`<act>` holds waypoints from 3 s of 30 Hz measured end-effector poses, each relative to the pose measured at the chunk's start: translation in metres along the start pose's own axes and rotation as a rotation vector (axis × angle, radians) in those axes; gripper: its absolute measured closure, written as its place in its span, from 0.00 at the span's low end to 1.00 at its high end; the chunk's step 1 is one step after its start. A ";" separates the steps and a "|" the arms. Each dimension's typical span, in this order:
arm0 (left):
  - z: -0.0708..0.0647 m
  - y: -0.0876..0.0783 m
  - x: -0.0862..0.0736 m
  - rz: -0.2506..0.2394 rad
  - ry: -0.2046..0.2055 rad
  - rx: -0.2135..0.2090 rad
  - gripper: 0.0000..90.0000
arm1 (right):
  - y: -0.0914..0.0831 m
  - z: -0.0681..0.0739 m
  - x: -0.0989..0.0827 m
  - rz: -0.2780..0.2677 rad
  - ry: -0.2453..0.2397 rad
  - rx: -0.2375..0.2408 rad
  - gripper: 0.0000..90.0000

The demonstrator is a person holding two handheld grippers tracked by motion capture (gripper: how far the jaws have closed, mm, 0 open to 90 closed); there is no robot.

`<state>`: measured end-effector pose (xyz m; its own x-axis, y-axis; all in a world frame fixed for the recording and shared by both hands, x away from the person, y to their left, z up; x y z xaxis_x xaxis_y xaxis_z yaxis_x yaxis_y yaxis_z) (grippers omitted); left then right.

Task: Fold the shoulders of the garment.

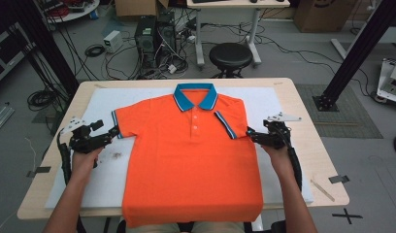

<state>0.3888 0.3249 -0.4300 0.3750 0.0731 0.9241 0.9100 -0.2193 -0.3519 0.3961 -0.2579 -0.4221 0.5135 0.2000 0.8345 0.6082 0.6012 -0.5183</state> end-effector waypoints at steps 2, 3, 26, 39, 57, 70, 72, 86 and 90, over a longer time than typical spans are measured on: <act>0.001 0.009 0.005 0.051 0.004 0.010 0.18 | -0.010 -0.002 -0.006 -0.006 -0.012 -0.002 0.28; 0.001 0.017 0.010 0.072 0.015 0.018 0.18 | -0.018 -0.004 -0.012 -0.014 -0.015 -0.011 0.27; -0.003 0.084 0.005 0.354 0.080 0.257 0.26 | -0.028 -0.017 -0.024 -0.025 0.033 -0.030 0.24; -0.009 0.075 -0.006 0.302 0.095 0.280 0.86 | -0.030 -0.019 -0.025 -0.034 0.038 -0.029 0.24; -0.051 0.071 0.032 0.141 0.091 0.058 0.91 | -0.029 -0.019 -0.025 -0.040 0.046 -0.015 0.24; -0.101 0.091 0.027 0.207 0.225 -0.036 0.89 | -0.030 -0.018 -0.025 -0.041 0.043 0.002 0.24; -0.107 0.093 0.024 0.221 0.248 -0.052 0.89 | -0.030 -0.018 -0.025 -0.041 0.045 0.002 0.24; -0.105 0.094 0.028 0.200 0.177 -0.027 0.42 | -0.031 -0.019 -0.026 -0.045 0.043 0.003 0.24; -0.092 0.092 0.030 0.192 0.156 -0.009 0.40 | -0.031 -0.019 -0.026 -0.040 0.043 0.003 0.24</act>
<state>0.4673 0.2179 -0.4205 0.5081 -0.1221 0.8526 0.8229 -0.2235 -0.5224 0.3755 -0.2959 -0.4312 0.5145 0.1420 0.8456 0.6269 0.6106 -0.4839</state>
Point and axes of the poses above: each handheld gripper's, and its own axes: y roughly forward along the jaws, x roughly out of its top, z roughly to its left, the point moved 2 cm from there along y, roughly forward along the jaws, and after that the axes turned 15 degrees about x, right-handed, at the moved point
